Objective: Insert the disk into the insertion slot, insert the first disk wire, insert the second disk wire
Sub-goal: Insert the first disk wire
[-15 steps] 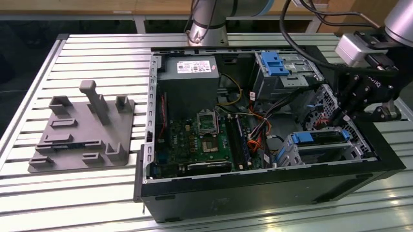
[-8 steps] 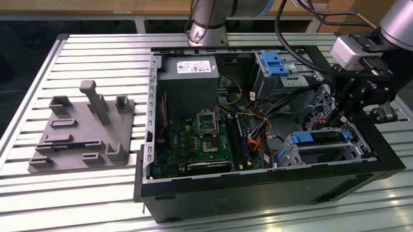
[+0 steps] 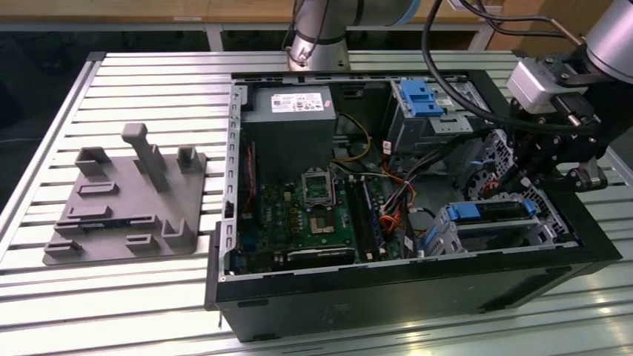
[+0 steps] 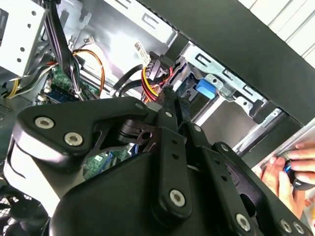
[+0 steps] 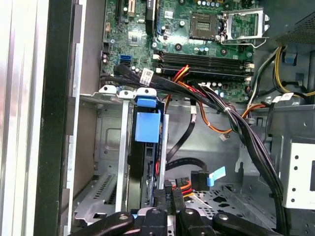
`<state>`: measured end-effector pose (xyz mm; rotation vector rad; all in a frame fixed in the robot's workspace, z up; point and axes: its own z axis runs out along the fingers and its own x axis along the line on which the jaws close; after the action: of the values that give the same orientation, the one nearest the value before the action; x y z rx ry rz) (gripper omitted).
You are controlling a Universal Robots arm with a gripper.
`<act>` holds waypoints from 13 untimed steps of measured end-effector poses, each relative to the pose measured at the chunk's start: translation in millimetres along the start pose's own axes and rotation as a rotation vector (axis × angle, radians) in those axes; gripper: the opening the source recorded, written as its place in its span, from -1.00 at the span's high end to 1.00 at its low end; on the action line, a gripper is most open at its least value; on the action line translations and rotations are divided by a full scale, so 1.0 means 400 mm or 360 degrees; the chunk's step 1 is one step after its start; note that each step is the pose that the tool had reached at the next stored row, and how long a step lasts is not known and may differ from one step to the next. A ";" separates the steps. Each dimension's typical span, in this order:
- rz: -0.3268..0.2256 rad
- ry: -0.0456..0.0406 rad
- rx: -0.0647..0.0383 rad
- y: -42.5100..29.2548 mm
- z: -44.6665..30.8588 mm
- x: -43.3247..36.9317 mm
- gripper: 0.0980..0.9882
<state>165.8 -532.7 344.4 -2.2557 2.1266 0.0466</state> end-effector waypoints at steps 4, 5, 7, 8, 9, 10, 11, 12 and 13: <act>0.0017 0.0000 0.0001 -0.001 0.000 0.000 0.85; 0.0028 0.0000 0.0001 -0.001 0.000 0.000 0.85; 0.0052 0.0001 0.0003 -0.001 0.000 0.000 0.85; 0.0061 0.0001 0.0003 -0.002 0.000 0.001 0.85; 0.0065 0.0001 0.0003 -0.003 0.000 0.002 0.85; 0.0067 0.0001 0.0003 -0.006 0.000 0.003 0.85; 0.0068 0.0001 0.0002 -0.008 0.000 0.004 0.85; 0.0071 0.0001 0.0002 -0.009 0.000 0.006 0.85; 0.0075 0.0001 0.0002 -0.010 0.000 0.008 0.85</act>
<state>169.9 -535.5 344.4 -2.2047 2.1796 0.0463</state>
